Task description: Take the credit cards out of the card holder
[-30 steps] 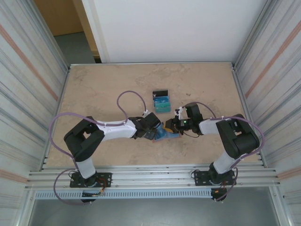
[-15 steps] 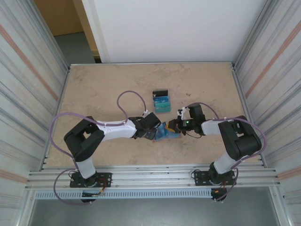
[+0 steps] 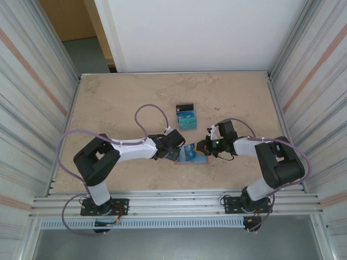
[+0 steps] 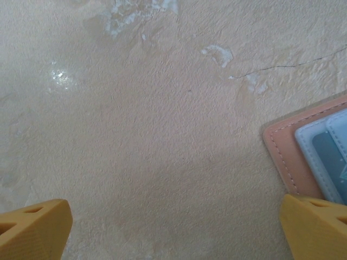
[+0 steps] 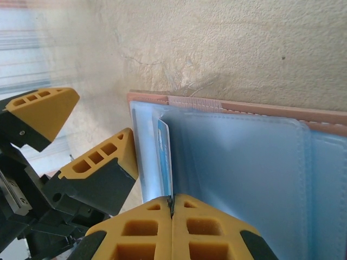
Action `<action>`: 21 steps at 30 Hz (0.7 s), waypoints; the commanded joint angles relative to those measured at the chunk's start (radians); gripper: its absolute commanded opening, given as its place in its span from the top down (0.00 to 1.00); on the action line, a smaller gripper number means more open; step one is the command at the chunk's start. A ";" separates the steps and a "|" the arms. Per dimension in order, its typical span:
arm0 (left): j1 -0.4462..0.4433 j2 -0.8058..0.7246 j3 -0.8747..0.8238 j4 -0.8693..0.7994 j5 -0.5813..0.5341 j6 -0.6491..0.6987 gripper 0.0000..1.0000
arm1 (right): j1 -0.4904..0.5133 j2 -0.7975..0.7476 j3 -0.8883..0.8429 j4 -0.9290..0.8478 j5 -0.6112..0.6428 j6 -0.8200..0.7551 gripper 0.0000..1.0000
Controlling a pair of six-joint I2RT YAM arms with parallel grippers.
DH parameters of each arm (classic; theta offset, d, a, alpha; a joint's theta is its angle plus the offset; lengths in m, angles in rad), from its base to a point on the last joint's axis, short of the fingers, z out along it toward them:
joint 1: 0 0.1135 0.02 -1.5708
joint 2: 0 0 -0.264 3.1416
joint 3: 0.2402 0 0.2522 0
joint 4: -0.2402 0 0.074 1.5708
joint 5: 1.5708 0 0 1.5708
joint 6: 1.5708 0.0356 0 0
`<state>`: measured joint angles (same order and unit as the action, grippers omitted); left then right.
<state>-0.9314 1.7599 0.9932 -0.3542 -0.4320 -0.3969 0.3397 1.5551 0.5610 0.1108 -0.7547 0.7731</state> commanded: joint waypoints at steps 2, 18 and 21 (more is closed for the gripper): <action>0.001 -0.059 0.021 -0.066 -0.029 0.017 0.01 | -0.008 -0.024 0.014 -0.054 0.029 -0.028 0.95; -0.050 0.035 0.151 -0.007 0.086 0.085 0.01 | 0.002 -0.020 0.016 -0.049 0.034 -0.013 0.90; -0.050 0.065 0.153 -0.010 0.088 0.090 0.01 | 0.002 -0.017 0.016 -0.048 0.034 -0.012 0.89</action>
<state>-0.9821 1.7920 1.1259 -0.3550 -0.3584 -0.3290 0.3397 1.5551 0.5610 0.0994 -0.7475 0.7734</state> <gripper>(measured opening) 0.986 0.109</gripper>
